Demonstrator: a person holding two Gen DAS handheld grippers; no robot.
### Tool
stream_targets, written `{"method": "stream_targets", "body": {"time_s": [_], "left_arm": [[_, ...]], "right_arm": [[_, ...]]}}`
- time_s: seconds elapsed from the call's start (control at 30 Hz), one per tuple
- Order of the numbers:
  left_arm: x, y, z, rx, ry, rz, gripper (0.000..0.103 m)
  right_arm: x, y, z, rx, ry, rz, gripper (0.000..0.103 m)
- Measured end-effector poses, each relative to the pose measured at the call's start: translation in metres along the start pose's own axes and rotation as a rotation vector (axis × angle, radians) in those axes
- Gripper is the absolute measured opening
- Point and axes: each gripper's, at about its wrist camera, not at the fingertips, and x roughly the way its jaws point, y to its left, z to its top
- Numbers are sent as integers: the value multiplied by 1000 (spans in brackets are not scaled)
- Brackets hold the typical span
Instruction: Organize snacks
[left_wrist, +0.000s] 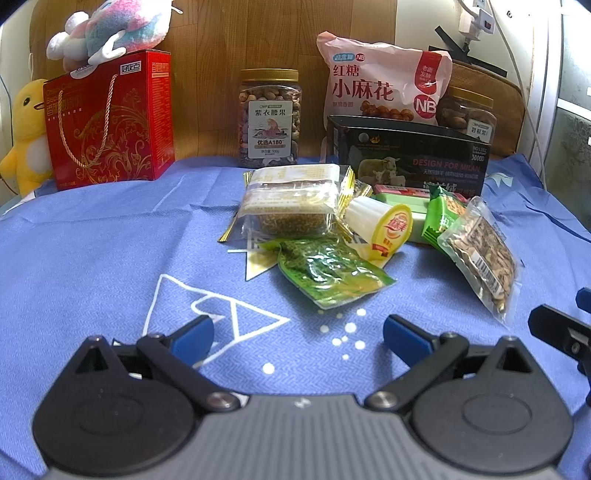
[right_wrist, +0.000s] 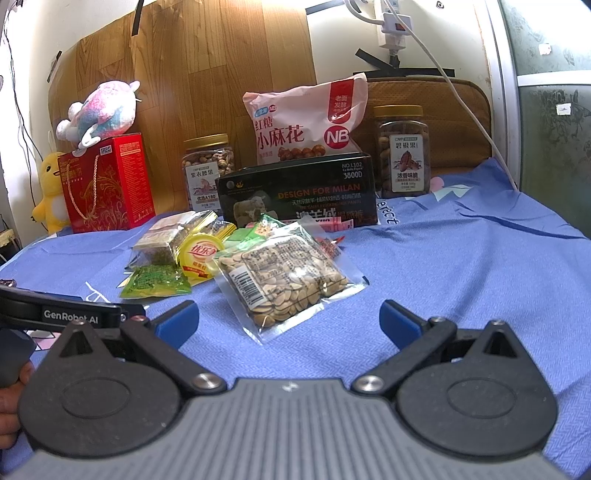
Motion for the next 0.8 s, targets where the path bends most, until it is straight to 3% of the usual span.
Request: {"method": "stream_targets", "body": {"time_s": [0.57, 0.7, 0.8], "left_arm": [[-1, 1, 1, -4, -1, -18, 100], [-4, -3, 6, 14, -14, -51, 93], [-4, -4, 16, 3, -4, -132, 85]], "right_arm": [[-1, 0, 1, -12, -6, 8, 103], [-2, -5, 11, -25, -23, 23, 103], [2, -20, 27, 15, -20, 63, 97]]}}
